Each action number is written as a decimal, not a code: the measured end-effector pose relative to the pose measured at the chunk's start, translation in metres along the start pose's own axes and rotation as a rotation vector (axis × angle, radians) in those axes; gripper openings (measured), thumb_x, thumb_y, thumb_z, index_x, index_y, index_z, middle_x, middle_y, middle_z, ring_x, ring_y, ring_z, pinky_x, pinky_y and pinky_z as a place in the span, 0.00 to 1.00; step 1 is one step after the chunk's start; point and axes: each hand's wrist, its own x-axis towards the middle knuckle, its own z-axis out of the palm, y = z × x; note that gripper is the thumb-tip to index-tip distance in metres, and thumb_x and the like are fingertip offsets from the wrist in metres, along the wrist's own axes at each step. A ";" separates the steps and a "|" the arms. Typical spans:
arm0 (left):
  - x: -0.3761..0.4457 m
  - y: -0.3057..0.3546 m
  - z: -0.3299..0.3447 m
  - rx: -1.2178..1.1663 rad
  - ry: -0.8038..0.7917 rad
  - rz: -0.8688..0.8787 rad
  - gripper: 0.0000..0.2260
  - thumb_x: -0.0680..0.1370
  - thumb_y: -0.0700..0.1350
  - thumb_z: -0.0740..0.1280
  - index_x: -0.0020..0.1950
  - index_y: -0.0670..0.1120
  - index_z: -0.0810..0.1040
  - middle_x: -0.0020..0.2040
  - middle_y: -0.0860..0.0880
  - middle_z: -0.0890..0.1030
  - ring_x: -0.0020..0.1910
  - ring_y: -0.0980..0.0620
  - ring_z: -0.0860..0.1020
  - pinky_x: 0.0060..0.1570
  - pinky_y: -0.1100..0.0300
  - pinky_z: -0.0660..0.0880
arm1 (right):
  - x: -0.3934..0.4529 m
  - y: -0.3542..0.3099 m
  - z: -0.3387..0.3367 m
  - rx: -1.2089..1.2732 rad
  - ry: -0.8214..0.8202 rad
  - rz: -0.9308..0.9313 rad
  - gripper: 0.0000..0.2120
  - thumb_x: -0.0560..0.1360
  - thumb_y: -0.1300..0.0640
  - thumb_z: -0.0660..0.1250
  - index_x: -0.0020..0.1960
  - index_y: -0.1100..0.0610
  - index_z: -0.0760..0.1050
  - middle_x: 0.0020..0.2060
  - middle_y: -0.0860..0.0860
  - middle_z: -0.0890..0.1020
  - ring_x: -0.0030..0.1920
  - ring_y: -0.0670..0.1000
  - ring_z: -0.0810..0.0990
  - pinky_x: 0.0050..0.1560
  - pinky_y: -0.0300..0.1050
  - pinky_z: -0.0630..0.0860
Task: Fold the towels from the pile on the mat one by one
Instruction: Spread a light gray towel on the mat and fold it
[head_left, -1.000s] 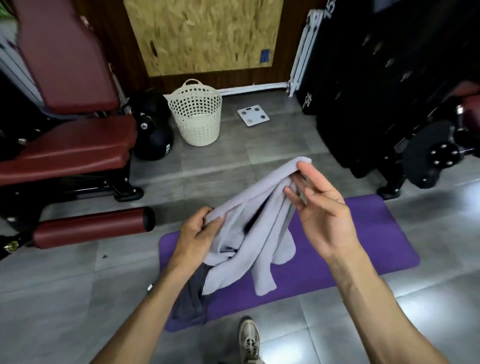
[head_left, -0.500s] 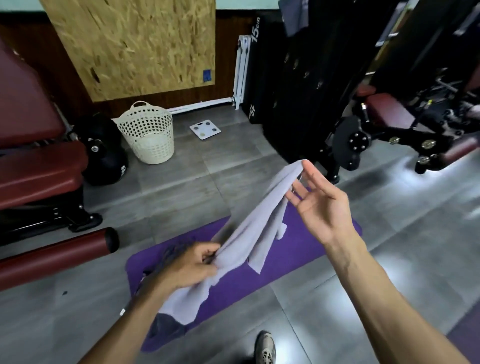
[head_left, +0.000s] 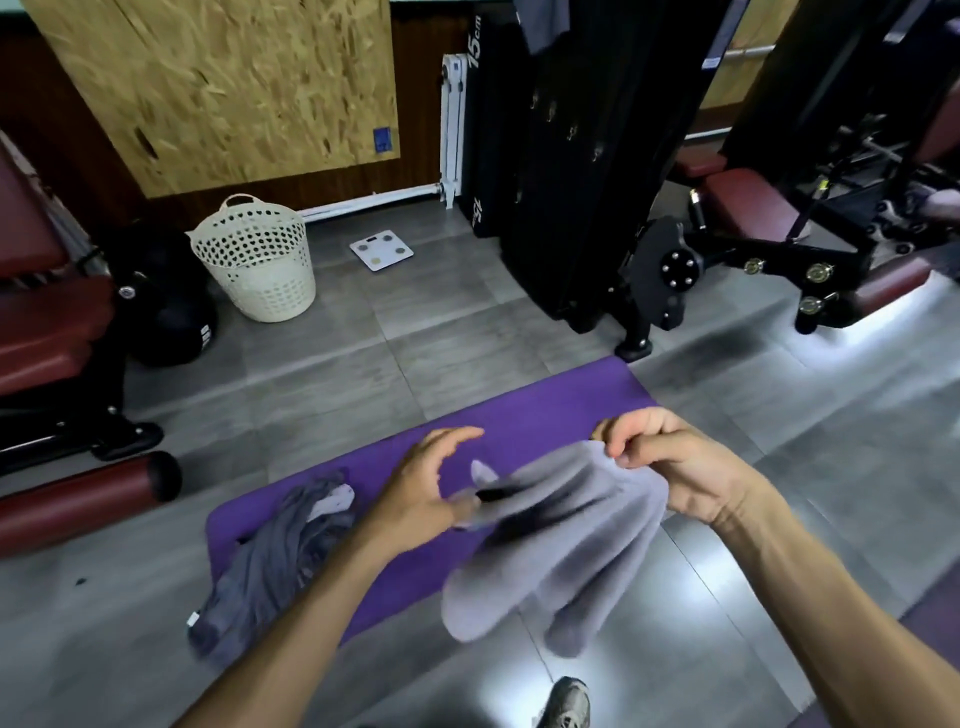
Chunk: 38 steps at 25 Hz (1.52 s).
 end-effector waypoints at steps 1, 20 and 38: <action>0.014 0.014 0.027 0.022 -0.136 0.039 0.23 0.68 0.46 0.75 0.60 0.64 0.75 0.66 0.63 0.70 0.64 0.68 0.68 0.59 0.70 0.67 | -0.006 -0.004 -0.025 -0.035 -0.020 0.020 0.15 0.63 0.76 0.60 0.33 0.62 0.82 0.36 0.56 0.80 0.38 0.52 0.79 0.41 0.41 0.77; 0.133 0.017 0.215 -0.370 0.014 -0.540 0.14 0.79 0.47 0.67 0.33 0.47 0.77 0.32 0.56 0.73 0.34 0.60 0.70 0.37 0.59 0.65 | 0.030 -0.131 -0.260 -0.035 0.229 -0.263 0.24 0.69 0.79 0.57 0.31 0.55 0.79 0.34 0.51 0.81 0.36 0.48 0.77 0.42 0.39 0.73; 0.333 0.102 0.048 -0.198 -0.114 -0.379 0.17 0.78 0.51 0.69 0.31 0.47 0.76 0.26 0.57 0.74 0.27 0.63 0.70 0.29 0.69 0.66 | 0.183 -0.175 -0.419 -1.021 0.245 0.353 0.15 0.72 0.62 0.68 0.27 0.56 0.75 0.25 0.49 0.77 0.26 0.45 0.73 0.35 0.43 0.69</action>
